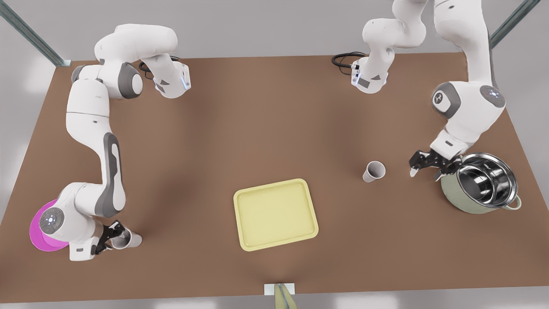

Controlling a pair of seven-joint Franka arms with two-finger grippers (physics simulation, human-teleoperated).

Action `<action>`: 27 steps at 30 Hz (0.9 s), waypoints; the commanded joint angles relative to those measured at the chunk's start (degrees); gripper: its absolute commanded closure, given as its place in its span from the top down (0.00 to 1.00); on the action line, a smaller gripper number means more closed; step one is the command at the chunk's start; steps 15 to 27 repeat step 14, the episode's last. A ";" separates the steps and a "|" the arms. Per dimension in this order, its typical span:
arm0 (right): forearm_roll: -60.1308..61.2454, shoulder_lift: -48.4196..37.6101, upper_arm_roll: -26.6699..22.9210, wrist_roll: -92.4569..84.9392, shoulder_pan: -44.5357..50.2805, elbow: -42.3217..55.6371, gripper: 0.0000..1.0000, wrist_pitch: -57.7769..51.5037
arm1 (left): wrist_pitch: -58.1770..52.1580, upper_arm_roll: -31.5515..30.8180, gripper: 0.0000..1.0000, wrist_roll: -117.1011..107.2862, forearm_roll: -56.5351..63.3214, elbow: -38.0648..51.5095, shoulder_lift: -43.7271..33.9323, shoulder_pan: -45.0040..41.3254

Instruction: Use the left arm to pick up the white IKEA cup from the tray and place it on the middle-left position; use the right arm to pick up the white IKEA cup from the tray and place it on the middle-right position

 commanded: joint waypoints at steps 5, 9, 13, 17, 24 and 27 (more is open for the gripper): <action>0.16 -14.43 0.24 21.01 4.05 0.08 0.90 -23.71 | -28.86 -1.53 1.00 -16.98 7.98 11.50 -4.64 -0.14; -2.30 -15.22 1.12 29.92 5.20 0.08 1.00 -23.27 | -29.56 -2.58 1.00 -17.25 9.82 12.46 -3.85 -0.23; -6.43 -17.68 -0.55 54.94 6.25 -0.01 1.00 -27.93 | -30.44 -3.38 1.00 -15.49 9.82 13.43 -2.27 -1.20; -7.57 -18.04 -0.72 56.18 6.43 -0.01 1.00 -28.45 | -30.44 -3.38 1.00 -15.58 9.82 13.43 -2.27 -1.20; -7.57 -18.04 -0.72 56.18 6.43 -0.01 1.00 -28.45 | -30.44 -3.38 1.00 -15.58 9.82 13.43 -2.27 -1.20; -7.57 -18.04 -0.72 56.18 6.43 -0.01 1.00 -28.45 | -30.44 -3.38 1.00 -15.58 9.82 13.43 -2.27 -1.20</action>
